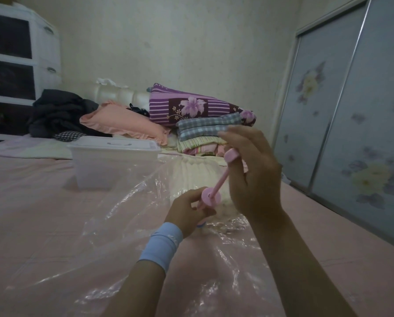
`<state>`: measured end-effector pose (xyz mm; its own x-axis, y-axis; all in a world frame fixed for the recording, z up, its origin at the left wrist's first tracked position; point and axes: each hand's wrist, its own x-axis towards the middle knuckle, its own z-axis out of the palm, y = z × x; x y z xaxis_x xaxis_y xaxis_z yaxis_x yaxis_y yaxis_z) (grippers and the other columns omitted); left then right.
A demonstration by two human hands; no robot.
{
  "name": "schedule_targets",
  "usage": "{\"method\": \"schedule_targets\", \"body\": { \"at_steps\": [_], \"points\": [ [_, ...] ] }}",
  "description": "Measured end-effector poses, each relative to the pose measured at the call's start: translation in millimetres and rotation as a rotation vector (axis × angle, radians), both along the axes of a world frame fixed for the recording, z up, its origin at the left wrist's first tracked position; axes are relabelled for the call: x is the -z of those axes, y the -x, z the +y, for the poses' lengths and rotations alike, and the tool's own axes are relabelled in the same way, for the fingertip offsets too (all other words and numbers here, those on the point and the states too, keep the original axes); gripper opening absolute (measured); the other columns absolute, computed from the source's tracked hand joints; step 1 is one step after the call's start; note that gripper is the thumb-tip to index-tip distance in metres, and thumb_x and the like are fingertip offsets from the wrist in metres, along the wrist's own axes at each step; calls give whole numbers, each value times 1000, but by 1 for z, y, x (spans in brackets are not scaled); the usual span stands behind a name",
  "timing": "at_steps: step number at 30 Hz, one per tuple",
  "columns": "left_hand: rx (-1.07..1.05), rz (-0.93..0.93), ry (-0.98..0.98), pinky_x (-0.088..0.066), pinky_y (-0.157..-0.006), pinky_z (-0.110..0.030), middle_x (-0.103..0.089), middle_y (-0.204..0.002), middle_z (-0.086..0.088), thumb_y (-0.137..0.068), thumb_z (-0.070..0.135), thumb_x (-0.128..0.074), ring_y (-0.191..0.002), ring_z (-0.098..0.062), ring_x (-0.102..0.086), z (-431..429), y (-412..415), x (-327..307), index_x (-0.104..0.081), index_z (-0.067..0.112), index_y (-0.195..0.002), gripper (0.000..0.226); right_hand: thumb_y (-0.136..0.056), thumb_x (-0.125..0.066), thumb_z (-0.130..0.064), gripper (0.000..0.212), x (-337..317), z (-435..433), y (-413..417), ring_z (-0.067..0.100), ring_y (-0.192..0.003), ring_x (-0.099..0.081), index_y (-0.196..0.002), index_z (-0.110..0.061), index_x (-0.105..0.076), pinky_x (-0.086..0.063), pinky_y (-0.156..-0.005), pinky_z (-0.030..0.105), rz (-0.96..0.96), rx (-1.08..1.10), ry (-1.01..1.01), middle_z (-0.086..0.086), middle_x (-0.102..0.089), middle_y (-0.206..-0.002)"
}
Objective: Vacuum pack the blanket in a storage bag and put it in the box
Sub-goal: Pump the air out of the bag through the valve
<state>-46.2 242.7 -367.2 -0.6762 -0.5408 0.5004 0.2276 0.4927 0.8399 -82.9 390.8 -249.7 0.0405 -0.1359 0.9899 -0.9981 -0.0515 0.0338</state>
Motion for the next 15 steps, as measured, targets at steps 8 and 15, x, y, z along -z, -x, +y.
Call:
{"method": "schedule_targets", "body": {
  "at_steps": [8,15],
  "points": [
    [-20,-27,-18,-48,-63,-8,-69,-85,7,-74,4,-77,-73,6,-63,4,-2,-1,-68,27,-87,28,-91,-55,-5,34,59,-20,32,18,-107,-58,-121,-13,-70,-51,-93,42,-270,16,-701,-1,-61,-118],
    [-35,-21,28,-44,-75,-2,-68,-112,12,-71,10,-81,-98,7,-60,0,0,1,-68,26,-119,52,-95,-54,3,25,-1,-3,1,22,-112,-61,-114,0,-70,-49,-97,26,-9,-30,-13,13,-66,-115]
  ]
}}
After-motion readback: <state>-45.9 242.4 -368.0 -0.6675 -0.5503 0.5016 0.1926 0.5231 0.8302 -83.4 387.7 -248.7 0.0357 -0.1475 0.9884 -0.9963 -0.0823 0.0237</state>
